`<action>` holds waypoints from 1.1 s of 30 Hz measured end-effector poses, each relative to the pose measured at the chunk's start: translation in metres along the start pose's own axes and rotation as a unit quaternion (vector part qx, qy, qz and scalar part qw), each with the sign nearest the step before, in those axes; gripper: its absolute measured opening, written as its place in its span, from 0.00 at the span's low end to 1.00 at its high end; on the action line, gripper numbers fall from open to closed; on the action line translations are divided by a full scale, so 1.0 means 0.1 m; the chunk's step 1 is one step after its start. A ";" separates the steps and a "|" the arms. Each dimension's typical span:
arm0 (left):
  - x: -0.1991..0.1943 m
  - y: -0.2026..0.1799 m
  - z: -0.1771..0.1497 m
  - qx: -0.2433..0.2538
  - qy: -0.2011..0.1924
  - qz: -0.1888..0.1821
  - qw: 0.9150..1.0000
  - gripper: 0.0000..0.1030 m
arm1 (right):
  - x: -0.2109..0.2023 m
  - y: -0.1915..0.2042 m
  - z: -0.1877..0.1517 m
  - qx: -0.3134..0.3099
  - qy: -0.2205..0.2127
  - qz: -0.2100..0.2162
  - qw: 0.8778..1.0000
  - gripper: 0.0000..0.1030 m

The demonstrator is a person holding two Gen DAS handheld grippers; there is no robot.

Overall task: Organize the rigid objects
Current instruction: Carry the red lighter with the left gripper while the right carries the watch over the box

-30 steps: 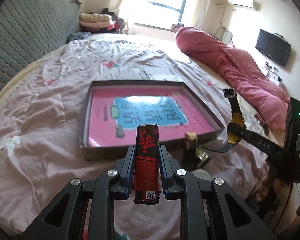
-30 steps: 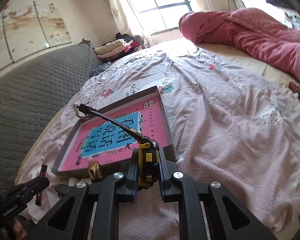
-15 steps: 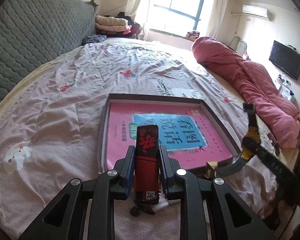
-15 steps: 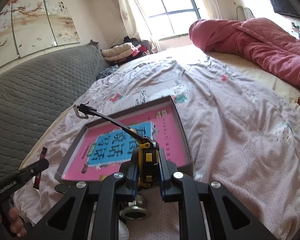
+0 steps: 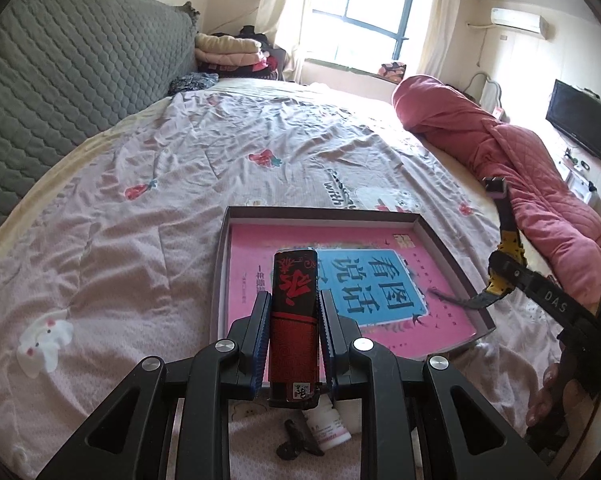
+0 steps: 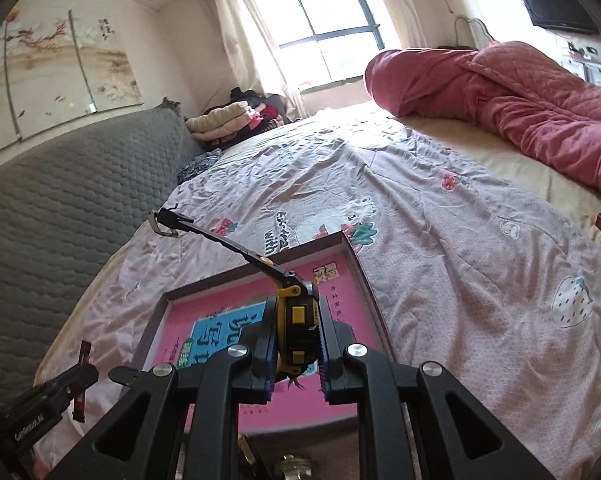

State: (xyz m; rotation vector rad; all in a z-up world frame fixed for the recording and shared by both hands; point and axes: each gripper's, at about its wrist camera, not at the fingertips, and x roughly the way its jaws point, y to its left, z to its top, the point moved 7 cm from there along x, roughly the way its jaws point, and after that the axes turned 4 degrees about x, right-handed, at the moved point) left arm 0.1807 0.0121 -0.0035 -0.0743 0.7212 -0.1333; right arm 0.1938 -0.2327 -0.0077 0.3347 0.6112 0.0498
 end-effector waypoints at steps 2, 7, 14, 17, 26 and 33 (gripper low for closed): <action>0.04 -0.01 0.00 0.001 0.004 0.001 1.000 0.22 | 0.02 -0.01 -0.02 -0.007 0.005 -0.005 1.000 0.16; 0.17 -0.01 -0.02 -0.004 0.018 0.004 1.000 0.22 | 0.10 -0.01 -0.11 -0.039 0.005 -0.008 0.999 0.16; 0.39 -0.01 -0.07 -0.005 0.044 0.009 0.999 0.22 | 0.22 -0.16 -0.14 -0.041 0.014 -0.028 0.999 0.16; 0.49 -0.01 -0.11 -0.006 0.055 0.012 0.998 0.22 | 0.29 -0.18 -0.16 -0.063 0.022 -0.043 0.997 0.16; 0.65 0.02 -0.15 0.000 0.073 0.020 0.997 0.22 | 0.48 -0.20 -0.27 -0.119 0.044 -0.079 0.989 0.16; 0.77 0.01 -0.21 0.008 0.090 0.023 0.996 0.22 | 0.57 -0.33 -0.30 -0.132 0.064 -0.113 0.983 0.16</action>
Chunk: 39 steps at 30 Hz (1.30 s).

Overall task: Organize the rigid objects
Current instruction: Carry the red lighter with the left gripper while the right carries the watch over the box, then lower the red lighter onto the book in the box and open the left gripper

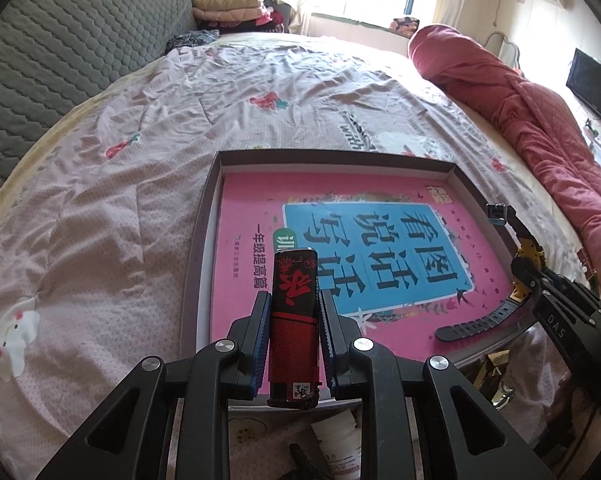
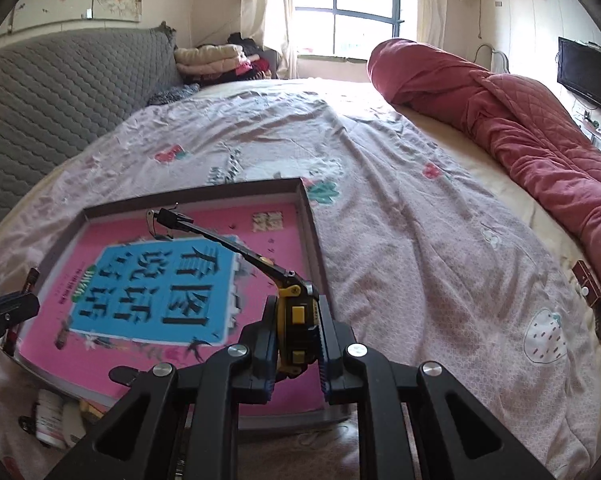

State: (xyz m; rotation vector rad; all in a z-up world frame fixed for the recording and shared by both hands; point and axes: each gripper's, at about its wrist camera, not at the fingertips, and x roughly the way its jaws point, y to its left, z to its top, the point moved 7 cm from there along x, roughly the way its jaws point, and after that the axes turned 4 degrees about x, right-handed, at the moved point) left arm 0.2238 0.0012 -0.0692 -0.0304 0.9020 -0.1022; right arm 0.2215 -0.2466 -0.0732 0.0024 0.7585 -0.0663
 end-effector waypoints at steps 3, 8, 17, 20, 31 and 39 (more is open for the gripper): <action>0.05 0.01 -0.02 -0.003 0.007 0.001 1.000 0.22 | 0.01 0.03 -0.01 -0.024 0.002 -0.008 1.000 0.16; 0.10 0.02 -0.03 -0.006 0.013 0.006 1.000 0.22 | 0.01 0.07 -0.01 -0.048 -0.002 -0.019 0.999 0.16; 0.22 0.09 -0.13 -0.021 0.029 0.017 0.999 0.22 | 0.04 0.13 -0.04 -0.076 0.001 -0.034 0.997 0.17; 0.25 0.10 -0.14 -0.020 0.033 0.024 0.999 0.23 | 0.06 0.13 -0.06 -0.082 0.004 -0.041 0.996 0.17; 0.26 0.12 -0.20 -0.031 0.031 0.014 0.999 0.23 | 0.08 0.18 -0.09 -0.106 -0.006 -0.061 0.992 0.18; 0.25 0.12 -0.22 -0.027 0.027 0.020 0.999 0.23 | 0.01 0.17 -0.04 -0.101 -0.021 -0.057 0.993 0.18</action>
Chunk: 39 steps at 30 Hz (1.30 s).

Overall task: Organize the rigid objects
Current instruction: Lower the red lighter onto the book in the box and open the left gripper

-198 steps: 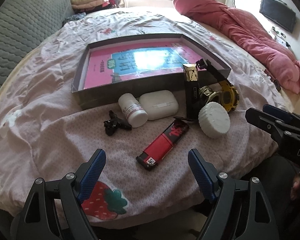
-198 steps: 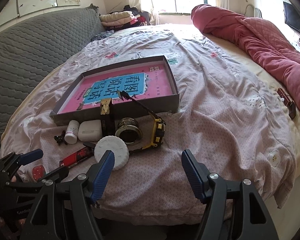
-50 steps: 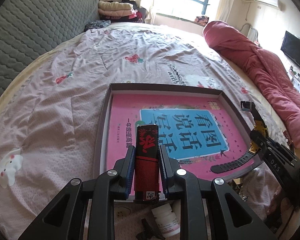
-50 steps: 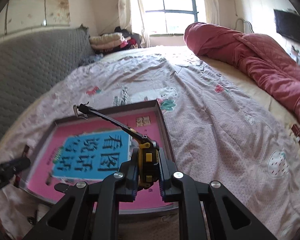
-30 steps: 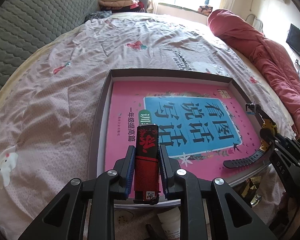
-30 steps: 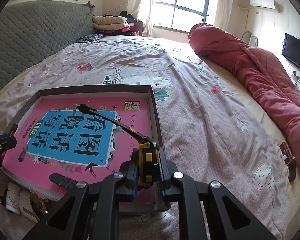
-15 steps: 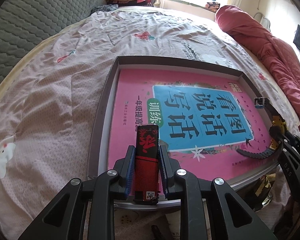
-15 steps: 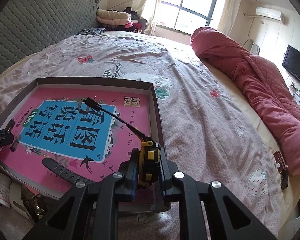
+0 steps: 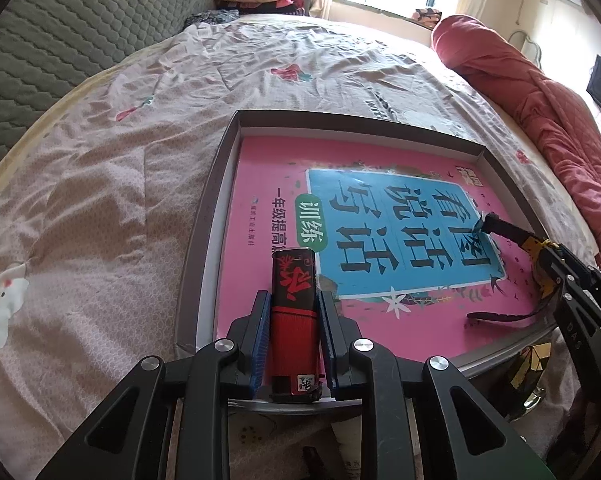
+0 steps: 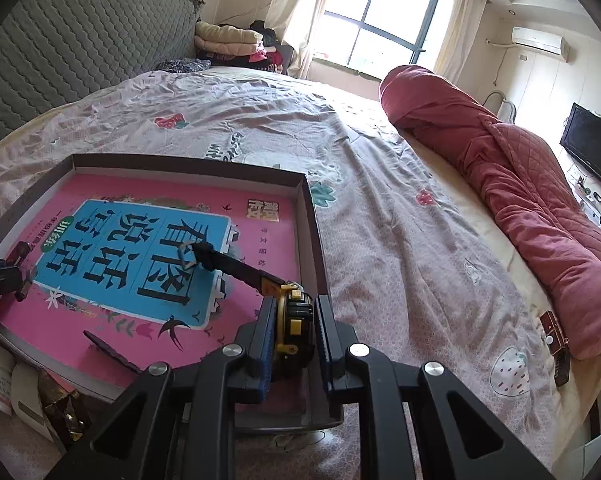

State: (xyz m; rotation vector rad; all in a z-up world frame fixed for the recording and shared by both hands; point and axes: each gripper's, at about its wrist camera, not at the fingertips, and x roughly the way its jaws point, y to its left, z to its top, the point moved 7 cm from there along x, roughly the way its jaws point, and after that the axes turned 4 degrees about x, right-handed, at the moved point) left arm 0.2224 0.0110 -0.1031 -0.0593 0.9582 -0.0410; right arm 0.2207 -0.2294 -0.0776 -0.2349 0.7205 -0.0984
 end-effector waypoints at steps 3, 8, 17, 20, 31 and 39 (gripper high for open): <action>0.00 0.02 0.00 0.001 -0.001 0.007 1.000 0.23 | -0.01 -0.01 0.01 0.003 -0.001 0.002 1.000 0.18; 0.01 0.05 0.00 0.002 -0.005 0.016 1.000 0.23 | 0.00 -0.05 0.01 0.027 0.005 0.018 0.999 0.18; 0.00 0.07 0.00 -0.002 -0.006 0.017 1.000 0.23 | -0.04 -0.08 0.04 0.039 -0.007 0.026 0.999 0.18; -0.01 0.08 -0.01 -0.004 -0.005 0.019 1.000 0.23 | -0.04 -0.09 0.05 0.042 -0.009 0.026 0.999 0.18; -0.03 0.10 0.00 -0.019 -0.005 0.013 1.000 0.26 | -0.07 -0.13 0.07 0.054 -0.018 0.031 0.998 0.18; -0.18 0.05 0.04 -0.021 -0.020 0.003 1.000 0.45 | -0.11 -0.13 0.10 0.056 -0.030 0.030 0.998 0.18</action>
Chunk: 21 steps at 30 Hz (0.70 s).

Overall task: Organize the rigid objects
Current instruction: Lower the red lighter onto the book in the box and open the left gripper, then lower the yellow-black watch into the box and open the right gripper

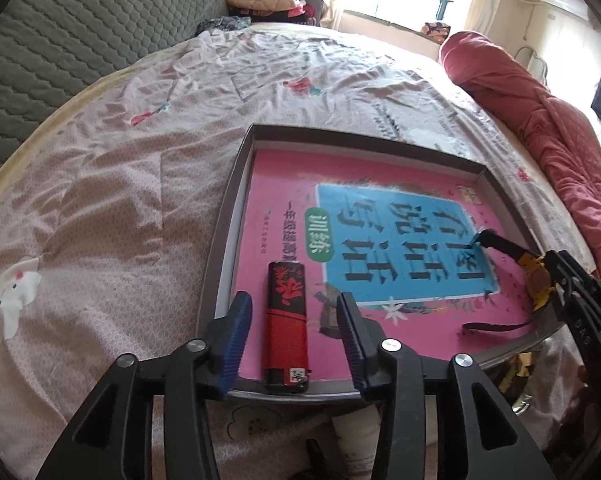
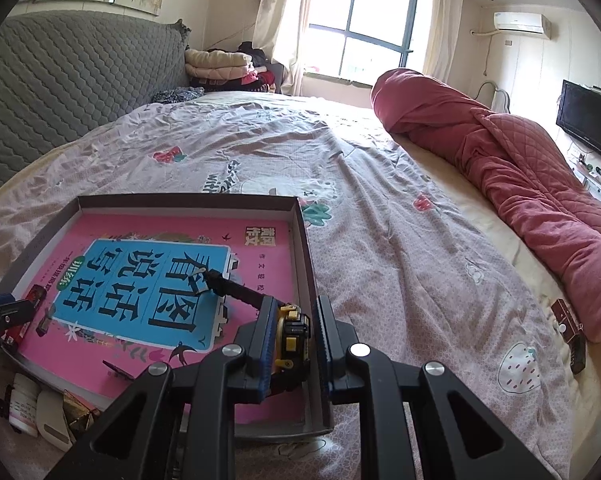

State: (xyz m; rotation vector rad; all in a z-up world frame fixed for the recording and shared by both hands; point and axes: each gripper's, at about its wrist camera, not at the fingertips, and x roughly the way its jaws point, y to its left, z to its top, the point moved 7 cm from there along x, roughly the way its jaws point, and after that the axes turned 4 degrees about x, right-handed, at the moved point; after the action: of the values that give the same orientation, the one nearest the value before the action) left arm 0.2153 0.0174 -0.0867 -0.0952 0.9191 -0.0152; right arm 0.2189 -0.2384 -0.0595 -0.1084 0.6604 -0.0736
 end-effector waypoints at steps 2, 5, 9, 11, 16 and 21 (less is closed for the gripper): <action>-0.06 -0.02 0.02 0.001 -0.006 -0.005 1.000 0.45 | -0.02 0.00 0.02 0.002 -0.005 0.003 1.000 0.18; -0.14 -0.06 0.05 -0.001 -0.011 -0.013 1.000 0.46 | -0.05 0.01 0.04 0.003 -0.012 0.006 1.000 0.19; -0.24 -0.08 0.07 0.002 -0.020 -0.016 1.000 0.46 | -0.10 0.04 0.07 0.000 -0.022 0.017 1.000 0.22; -0.28 -0.08 0.06 0.001 -0.021 -0.017 1.000 0.46 | -0.14 0.05 0.08 -0.003 -0.029 0.020 0.999 0.25; -0.35 -0.06 0.05 -0.009 -0.020 -0.027 0.999 0.47 | -0.22 0.10 0.10 -0.004 -0.042 0.034 0.999 0.29; -0.45 -0.04 0.03 -0.009 -0.024 -0.029 0.999 0.48 | -0.35 0.14 0.09 -0.006 -0.051 0.058 0.997 0.32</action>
State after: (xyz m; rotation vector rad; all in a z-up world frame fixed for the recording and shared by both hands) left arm 0.1906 0.0162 -0.0488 -0.1390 0.8676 -0.0588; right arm 0.1974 -0.2205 -0.0323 -0.0841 0.5638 0.0476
